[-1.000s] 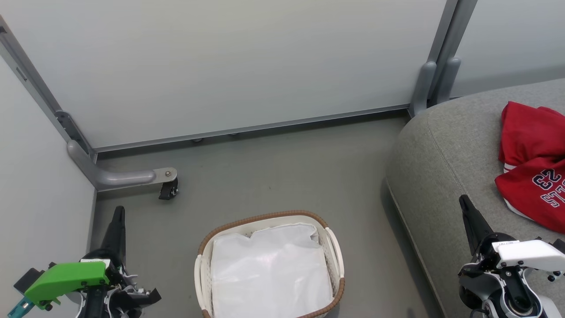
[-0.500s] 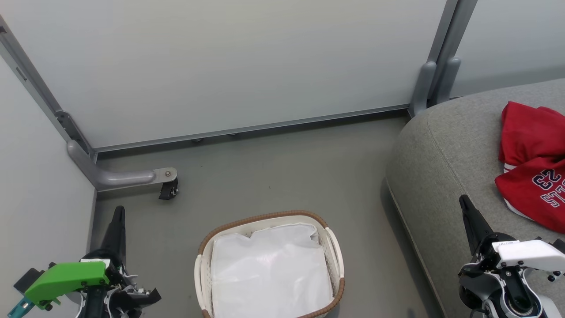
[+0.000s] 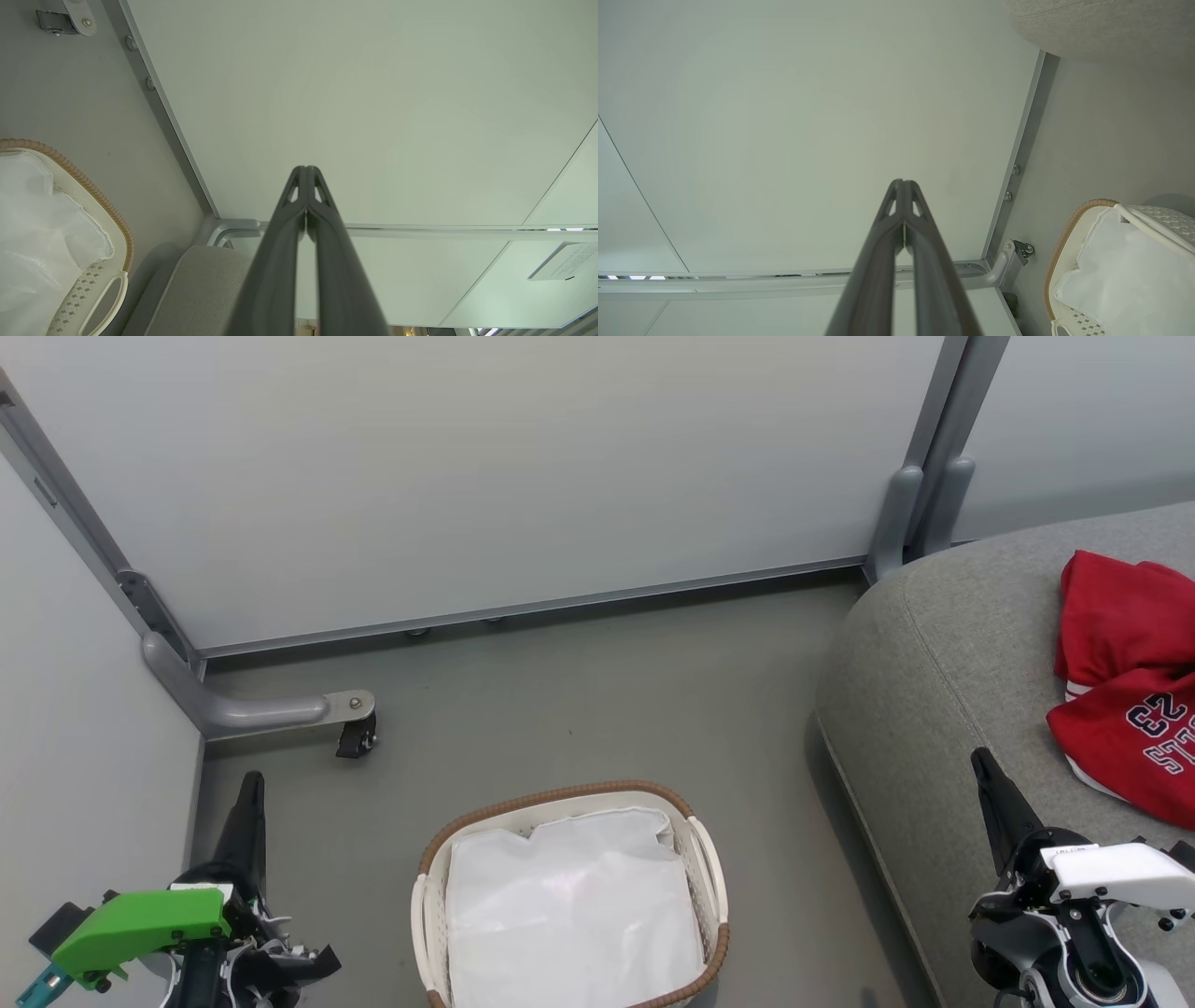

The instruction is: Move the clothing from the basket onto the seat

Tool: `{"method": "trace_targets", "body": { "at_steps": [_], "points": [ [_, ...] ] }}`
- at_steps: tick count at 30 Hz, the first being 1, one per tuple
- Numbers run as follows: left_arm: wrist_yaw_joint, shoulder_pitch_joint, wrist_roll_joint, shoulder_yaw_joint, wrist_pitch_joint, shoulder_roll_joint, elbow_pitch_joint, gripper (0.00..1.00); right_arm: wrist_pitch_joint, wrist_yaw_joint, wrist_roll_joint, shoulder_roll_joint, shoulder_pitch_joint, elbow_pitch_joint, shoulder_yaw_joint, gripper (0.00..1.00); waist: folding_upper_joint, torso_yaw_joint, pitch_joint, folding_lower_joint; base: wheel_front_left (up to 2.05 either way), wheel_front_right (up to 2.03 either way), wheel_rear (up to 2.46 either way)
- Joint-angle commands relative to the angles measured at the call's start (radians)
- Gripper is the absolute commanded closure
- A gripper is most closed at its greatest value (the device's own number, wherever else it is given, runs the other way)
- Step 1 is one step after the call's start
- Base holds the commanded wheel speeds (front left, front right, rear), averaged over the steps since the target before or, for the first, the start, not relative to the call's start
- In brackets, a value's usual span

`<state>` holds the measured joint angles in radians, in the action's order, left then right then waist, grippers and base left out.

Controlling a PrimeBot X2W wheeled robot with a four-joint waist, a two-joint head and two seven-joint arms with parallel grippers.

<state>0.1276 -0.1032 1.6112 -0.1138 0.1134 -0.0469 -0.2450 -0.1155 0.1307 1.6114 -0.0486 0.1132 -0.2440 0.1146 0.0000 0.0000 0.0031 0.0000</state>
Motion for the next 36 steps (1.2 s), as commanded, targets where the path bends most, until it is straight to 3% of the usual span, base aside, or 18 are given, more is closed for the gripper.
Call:
{"method": "trace_targets", "body": {
  "at_steps": [1, 36],
  "points": [
    [0.006, -0.01, 0.003, -0.002, 0.005, -0.006, 0.002, 1.0, -0.001, 0.0, 0.003, -0.003, -0.011, 0.002, 0.002, 1.0, 0.0, 0.0, 0.0, 0.0, 0.0, 0.0, 0.0],
    [0.006, -0.01, 0.003, -0.002, 0.005, -0.006, 0.002, 1.0, -0.001, 0.0, 0.003, -0.003, -0.011, 0.002, 0.002, 1.0, 0.0, 0.0, 0.0, 0.0, 0.0, 0.0, 0.0]
  ]
}}
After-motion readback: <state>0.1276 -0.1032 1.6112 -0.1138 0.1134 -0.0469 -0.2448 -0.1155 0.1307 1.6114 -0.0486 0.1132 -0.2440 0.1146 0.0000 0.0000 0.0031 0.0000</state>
